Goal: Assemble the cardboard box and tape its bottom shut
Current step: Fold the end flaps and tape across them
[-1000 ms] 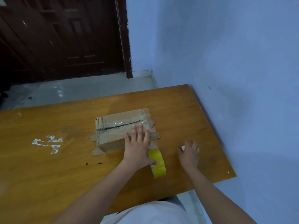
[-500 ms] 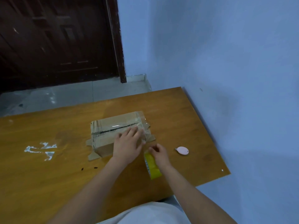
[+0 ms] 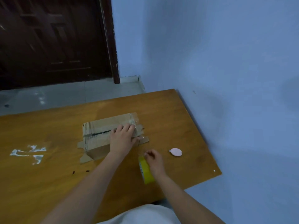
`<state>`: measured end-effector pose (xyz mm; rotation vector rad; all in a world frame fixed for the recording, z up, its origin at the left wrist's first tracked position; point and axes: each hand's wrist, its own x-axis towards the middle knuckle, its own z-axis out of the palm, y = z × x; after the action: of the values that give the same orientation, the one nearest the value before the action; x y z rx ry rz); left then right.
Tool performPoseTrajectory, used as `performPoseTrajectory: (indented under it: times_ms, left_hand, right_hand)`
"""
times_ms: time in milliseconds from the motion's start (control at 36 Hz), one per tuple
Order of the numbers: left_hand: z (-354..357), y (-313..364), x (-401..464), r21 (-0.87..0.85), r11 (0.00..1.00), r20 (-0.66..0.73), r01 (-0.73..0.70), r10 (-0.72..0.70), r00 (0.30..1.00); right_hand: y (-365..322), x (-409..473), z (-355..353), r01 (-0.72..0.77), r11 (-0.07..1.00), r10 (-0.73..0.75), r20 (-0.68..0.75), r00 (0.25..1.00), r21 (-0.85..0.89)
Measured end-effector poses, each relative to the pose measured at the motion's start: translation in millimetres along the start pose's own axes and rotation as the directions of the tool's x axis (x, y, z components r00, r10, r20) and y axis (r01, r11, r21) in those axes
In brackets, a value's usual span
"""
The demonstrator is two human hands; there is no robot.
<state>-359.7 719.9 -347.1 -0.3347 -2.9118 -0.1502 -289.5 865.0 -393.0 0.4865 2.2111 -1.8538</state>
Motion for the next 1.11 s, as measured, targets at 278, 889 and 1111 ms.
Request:
performPoseTrajectory:
  times_ms: [278, 889, 1111]
  left_hand:
    - [7.7, 1.9, 0.3, 0.062, 0.998, -0.063, -0.008, 0.012, 0.998]
    - [5.3, -23.7, -19.8, 0.06, 0.997, -0.057, -0.054, 0.058, 0.997]
    - [0.7, -29.0, -30.7, 0.0, 1.0, -0.076, -0.006, 0.006, 0.997]
  right_hand:
    - [1.0, 0.6, 0.3, -0.017, 0.999, 0.017, 0.002, 1.0, -0.03]
    - [-14.1, 6.9, -19.9, -0.121, 0.992, 0.123, -0.127, 0.984, 0.021]
    - [-61.4, 54.5, -48.4, -0.006, 0.984, -0.041, -0.257, 0.965, -0.181]
